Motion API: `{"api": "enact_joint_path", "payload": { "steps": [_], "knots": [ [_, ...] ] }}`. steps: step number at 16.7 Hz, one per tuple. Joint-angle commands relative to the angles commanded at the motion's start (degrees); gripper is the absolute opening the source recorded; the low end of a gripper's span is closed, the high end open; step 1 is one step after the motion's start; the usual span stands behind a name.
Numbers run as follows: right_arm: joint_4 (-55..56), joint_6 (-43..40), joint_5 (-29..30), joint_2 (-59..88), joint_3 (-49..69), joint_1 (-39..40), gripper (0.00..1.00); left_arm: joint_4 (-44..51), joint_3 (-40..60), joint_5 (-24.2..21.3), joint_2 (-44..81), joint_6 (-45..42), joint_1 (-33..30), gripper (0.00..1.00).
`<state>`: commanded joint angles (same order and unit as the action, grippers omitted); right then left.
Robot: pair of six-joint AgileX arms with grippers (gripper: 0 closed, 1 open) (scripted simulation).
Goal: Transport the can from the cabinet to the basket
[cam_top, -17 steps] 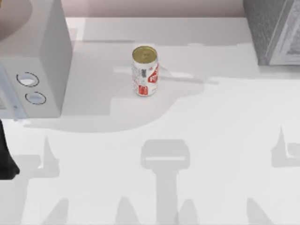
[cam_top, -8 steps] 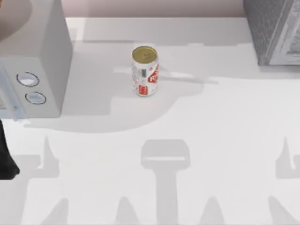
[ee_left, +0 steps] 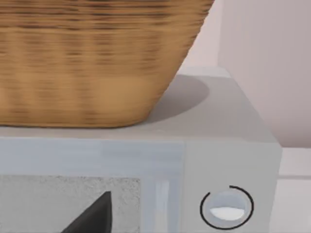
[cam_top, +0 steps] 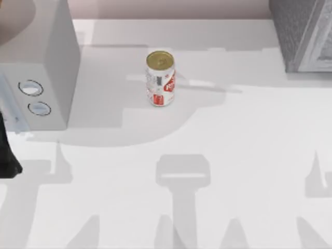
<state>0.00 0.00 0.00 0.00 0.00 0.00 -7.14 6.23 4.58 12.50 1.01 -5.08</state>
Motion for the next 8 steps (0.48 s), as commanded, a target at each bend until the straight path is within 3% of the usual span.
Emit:
{"api": "enact_joint_path", "payload": {
  "steps": [8],
  "knots": [
    [0.0,0.0,0.0,0.0,0.0,0.0,1.0,-21.22,18.5,13.62,44.51,3.19,-15.09,1.0]
  ]
}}
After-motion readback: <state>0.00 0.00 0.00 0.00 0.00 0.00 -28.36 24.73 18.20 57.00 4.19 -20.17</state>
